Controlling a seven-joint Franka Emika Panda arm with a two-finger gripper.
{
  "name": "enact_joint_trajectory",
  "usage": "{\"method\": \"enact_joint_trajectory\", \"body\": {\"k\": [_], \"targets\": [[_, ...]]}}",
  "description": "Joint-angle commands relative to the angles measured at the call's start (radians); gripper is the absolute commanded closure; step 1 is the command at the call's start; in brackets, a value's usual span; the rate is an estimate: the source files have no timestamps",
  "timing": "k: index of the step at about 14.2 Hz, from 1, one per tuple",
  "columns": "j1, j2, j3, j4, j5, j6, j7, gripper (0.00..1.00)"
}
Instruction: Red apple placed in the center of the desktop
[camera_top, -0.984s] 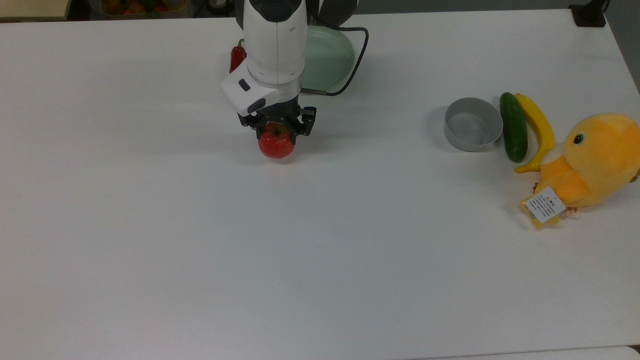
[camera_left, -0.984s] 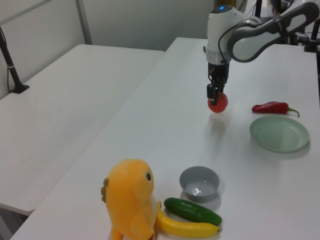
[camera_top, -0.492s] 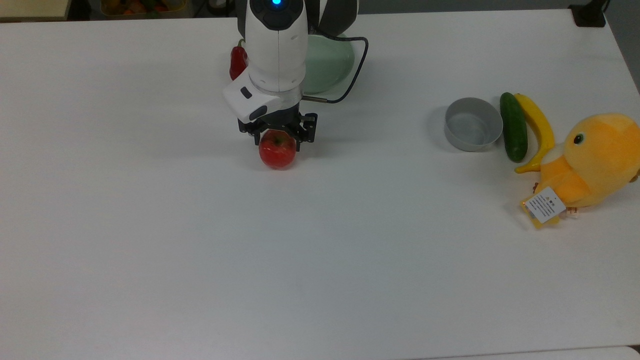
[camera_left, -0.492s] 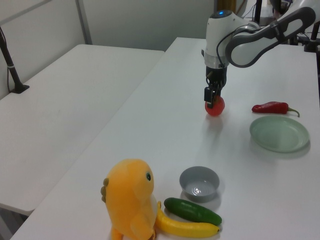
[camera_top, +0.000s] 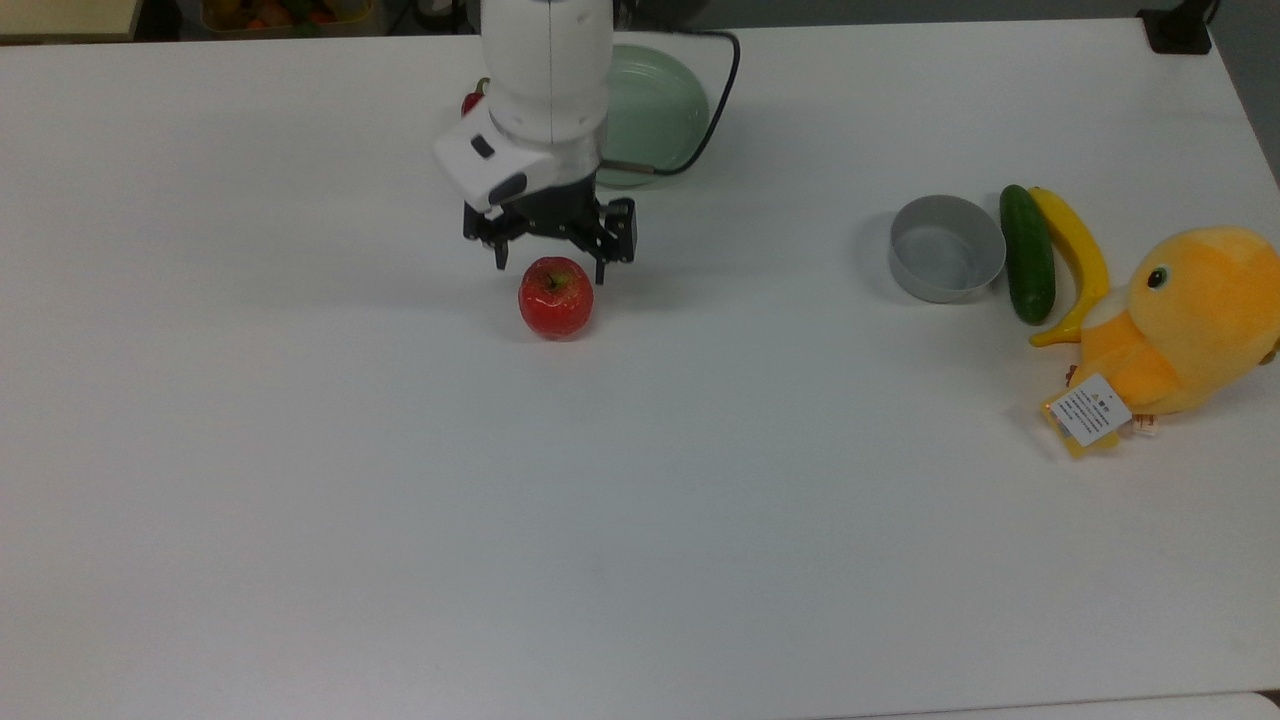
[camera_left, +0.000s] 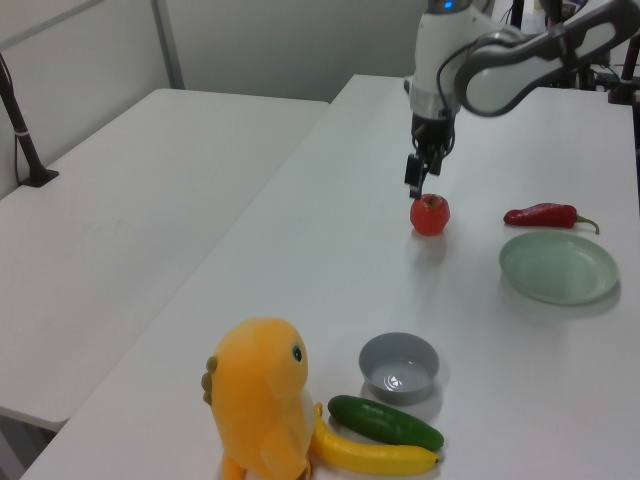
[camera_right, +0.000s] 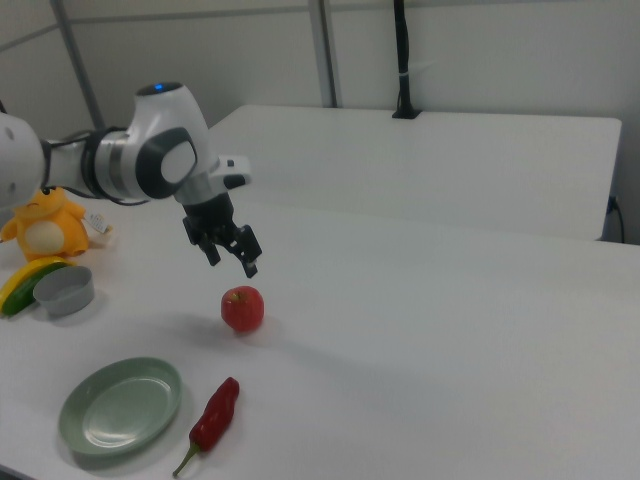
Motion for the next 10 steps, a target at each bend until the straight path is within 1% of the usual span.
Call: {"method": "enact_joint_trajectory", "body": {"k": [1, 3, 4, 5, 7, 8, 10], "targets": [[-0.004, -0.123, -0.001, -0.016, 0.021, -0.094, -0.013, 0.00], [-0.004, -0.192, 0.000, -0.016, 0.025, -0.205, -0.011, 0.00], [-0.002, -0.222, 0.000, -0.021, 0.054, -0.244, -0.014, 0.00], [0.002, -0.239, 0.000, -0.027, 0.082, -0.252, -0.011, 0.00], [0.005, -0.277, 0.000, -0.060, 0.107, -0.244, -0.011, 0.00], [0.005, -0.277, 0.002, -0.065, 0.123, -0.238, -0.016, 0.00], [0.005, -0.280, 0.003, -0.067, 0.128, -0.230, -0.019, 0.00]]}}
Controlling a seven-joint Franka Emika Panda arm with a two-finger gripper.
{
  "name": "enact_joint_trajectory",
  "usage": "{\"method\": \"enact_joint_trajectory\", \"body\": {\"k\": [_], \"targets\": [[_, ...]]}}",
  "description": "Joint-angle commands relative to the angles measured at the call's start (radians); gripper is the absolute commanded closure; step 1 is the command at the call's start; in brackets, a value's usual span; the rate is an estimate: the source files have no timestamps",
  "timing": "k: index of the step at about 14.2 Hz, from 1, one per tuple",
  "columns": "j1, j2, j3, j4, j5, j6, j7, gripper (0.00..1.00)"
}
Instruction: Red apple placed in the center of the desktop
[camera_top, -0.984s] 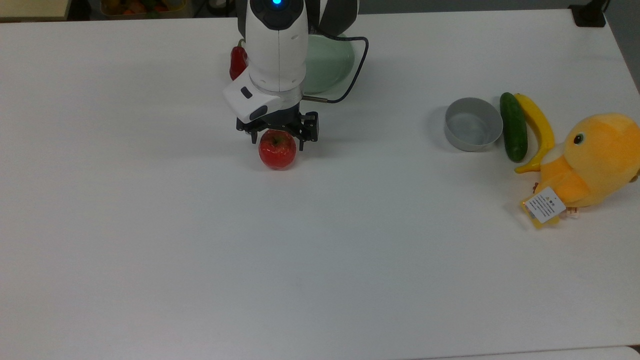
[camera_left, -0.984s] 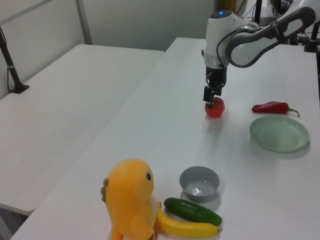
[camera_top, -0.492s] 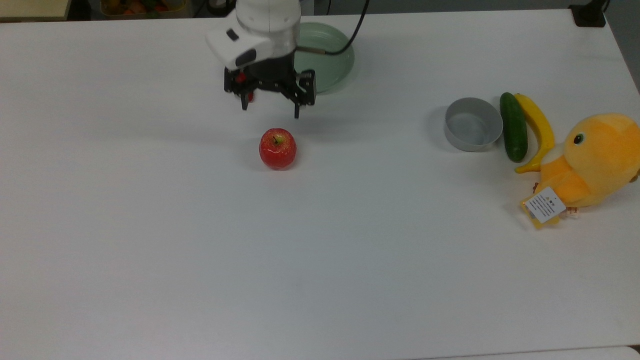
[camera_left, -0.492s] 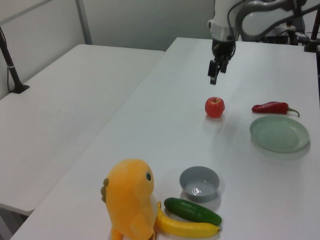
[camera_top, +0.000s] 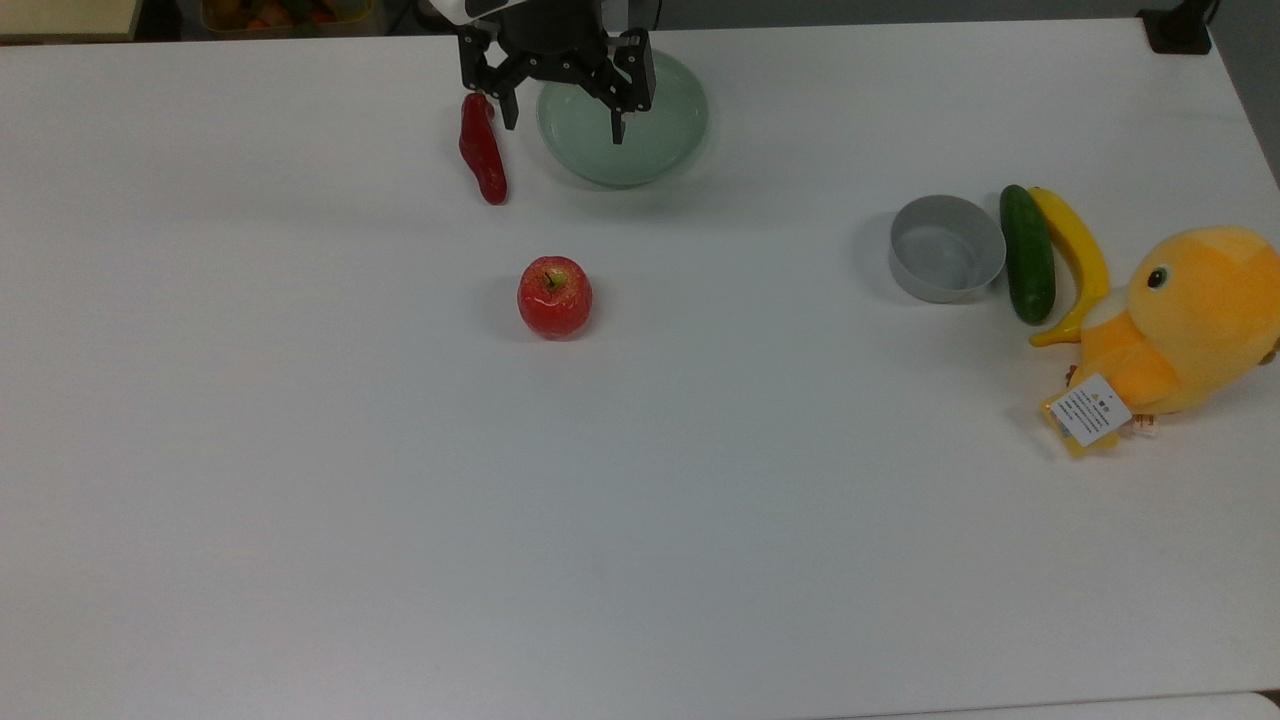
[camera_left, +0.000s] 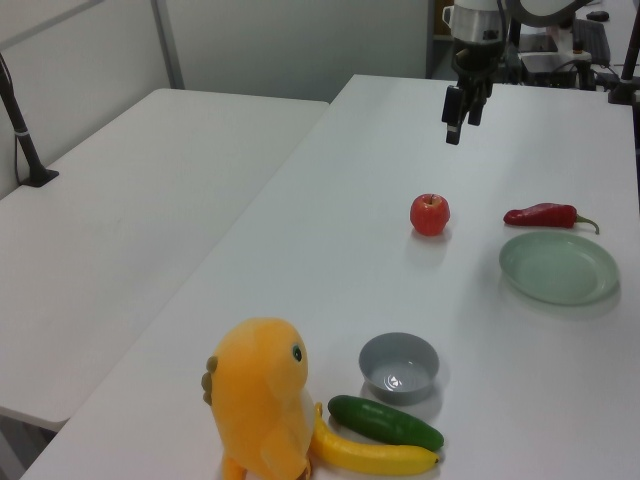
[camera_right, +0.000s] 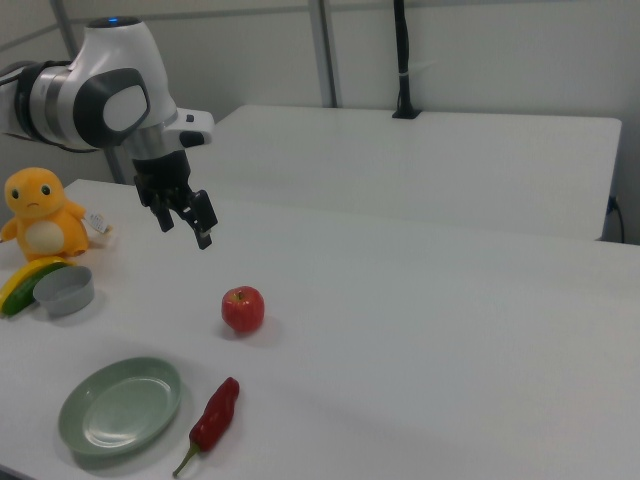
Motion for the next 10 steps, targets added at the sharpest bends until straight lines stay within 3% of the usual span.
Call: {"method": "enact_joint_trajectory", "body": {"k": [1, 10], "targets": [[0.004, -0.035, -0.001, -0.039, 0.023, 0.012, -0.019, 0.00], [-0.006, -0.039, -0.001, -0.038, 0.035, 0.010, -0.100, 0.00]]}}
